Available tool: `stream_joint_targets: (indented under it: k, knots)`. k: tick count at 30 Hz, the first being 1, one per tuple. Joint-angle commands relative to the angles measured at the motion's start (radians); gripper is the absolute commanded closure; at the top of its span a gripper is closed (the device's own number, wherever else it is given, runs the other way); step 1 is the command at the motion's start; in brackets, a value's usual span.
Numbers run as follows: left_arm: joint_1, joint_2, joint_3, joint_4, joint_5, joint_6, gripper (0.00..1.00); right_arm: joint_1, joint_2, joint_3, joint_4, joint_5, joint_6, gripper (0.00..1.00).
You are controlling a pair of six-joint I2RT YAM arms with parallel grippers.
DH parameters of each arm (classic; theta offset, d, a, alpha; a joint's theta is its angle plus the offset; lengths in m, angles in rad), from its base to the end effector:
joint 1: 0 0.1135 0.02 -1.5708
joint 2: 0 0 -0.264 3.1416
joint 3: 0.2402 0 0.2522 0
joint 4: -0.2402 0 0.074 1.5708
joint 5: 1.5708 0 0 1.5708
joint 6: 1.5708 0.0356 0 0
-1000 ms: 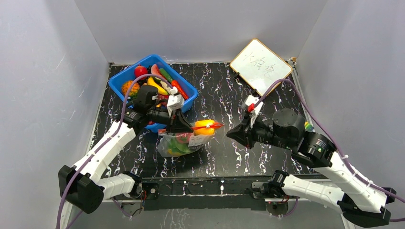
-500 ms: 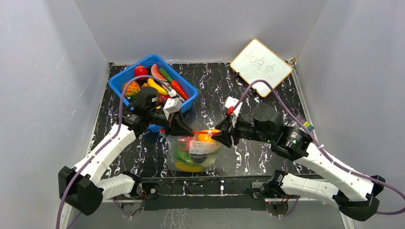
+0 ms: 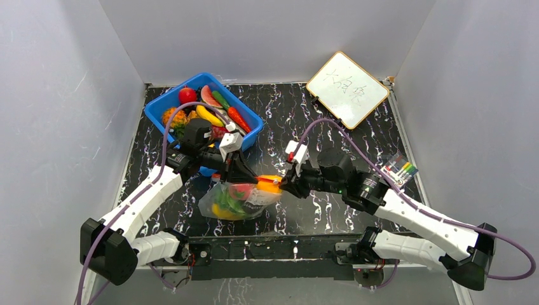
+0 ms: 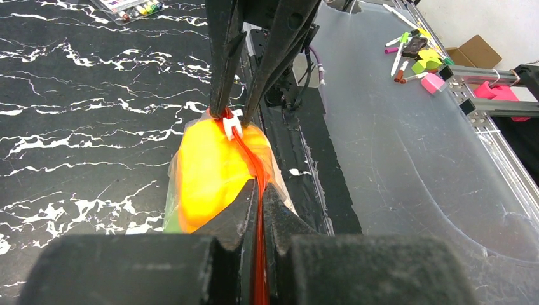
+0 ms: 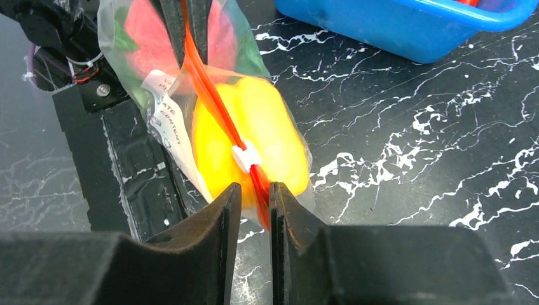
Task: Place the food in the zip-top bag and seal the zipper
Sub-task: Zip the zipper food storage bag at the center of the board.
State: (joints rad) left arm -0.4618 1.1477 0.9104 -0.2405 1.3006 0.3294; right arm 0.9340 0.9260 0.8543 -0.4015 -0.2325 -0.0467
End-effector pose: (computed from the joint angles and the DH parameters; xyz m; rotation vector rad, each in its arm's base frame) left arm 0.1977 -0.1367 0.3166 1.4115 1.2935 -1.3888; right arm 0.1163 0.1710 0.3173 -1.1312 1.7978 0.7795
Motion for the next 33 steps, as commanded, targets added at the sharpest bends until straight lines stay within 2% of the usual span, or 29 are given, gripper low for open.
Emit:
stream_joint_targets:
  k: [1, 5, 7, 17, 22, 28, 33]
  knots:
    - [0.000, -0.018, 0.026, 0.031, 0.063, 0.040, 1.00, 0.000, -0.029, 0.061, 0.034, 0.059, 0.013, 0.79]
    - [0.001, -0.013, 0.028, -0.001, 0.058, 0.061, 1.00, 0.000, -0.053, 0.106, 0.026, 0.018, 0.020, 0.62]
    - [0.000, -0.013, 0.028, -0.009, 0.062, 0.070, 1.00, 0.000, -0.059, 0.102, 0.031, -0.017, 0.000, 0.58]
    - [0.000, -0.009, 0.048, -0.023, 0.083, 0.077, 1.00, -0.001, -0.005, 0.125, 0.041, -0.097, -0.082, 0.61]
    - [0.000, -0.011, 0.049, -0.022, 0.088, 0.077, 1.00, 0.000, 0.013, 0.105, 0.077, -0.149, -0.106, 0.76]
    - [0.000, -0.009, 0.051, -0.023, 0.094, 0.082, 1.00, 0.000, 0.020, 0.099, 0.092, -0.158, -0.115, 0.81]
    - [0.000, -0.008, 0.056, -0.034, 0.094, 0.095, 1.00, -0.001, 0.023, 0.092, 0.076, -0.170, -0.121, 0.93]
